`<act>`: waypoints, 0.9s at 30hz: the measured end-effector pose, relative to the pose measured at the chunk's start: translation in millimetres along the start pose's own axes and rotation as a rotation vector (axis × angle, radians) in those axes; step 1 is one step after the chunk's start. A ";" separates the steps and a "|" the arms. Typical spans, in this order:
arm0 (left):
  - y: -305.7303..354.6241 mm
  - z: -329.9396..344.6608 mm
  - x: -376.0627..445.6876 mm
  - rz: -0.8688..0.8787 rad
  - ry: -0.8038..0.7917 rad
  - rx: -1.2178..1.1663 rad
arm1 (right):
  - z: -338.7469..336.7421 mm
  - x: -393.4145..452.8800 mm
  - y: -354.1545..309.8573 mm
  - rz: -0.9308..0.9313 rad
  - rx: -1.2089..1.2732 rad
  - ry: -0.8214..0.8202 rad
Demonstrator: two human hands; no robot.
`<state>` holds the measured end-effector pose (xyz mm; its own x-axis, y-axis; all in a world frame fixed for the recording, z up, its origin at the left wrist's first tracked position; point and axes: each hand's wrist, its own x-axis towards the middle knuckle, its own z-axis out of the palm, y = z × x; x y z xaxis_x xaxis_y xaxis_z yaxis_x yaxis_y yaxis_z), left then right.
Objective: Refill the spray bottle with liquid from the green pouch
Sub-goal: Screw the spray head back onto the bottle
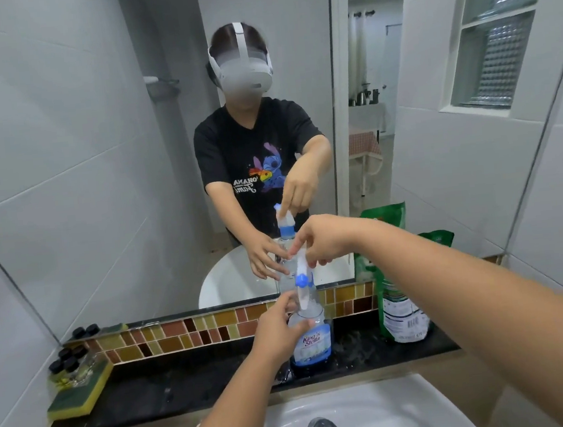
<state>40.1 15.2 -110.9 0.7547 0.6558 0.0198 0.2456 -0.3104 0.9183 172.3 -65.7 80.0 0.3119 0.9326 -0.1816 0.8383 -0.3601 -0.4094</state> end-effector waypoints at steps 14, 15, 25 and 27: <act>-3.3 -0.3 -1.6 -0.027 -0.004 -0.019 | 0.7 1.8 5.5 -0.198 -0.252 0.205; -2.7 0.1 -1.1 -0.031 -0.003 -0.018 | -3.6 -1.4 6.5 -0.242 -0.308 0.086; -5.6 6.4 1.3 -0.053 0.012 -0.038 | 11.7 9.4 -5.8 -0.159 -0.468 0.186; -3.7 6.2 0.1 -0.042 0.002 -0.050 | 16.4 11.5 -5.2 -0.111 -0.364 0.232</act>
<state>43.0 12.2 -116.7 0.7433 0.6688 -0.0183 0.2459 -0.2476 0.9372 164.2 -53.5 65.3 0.2684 0.9609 0.0677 0.9622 -0.2641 -0.0662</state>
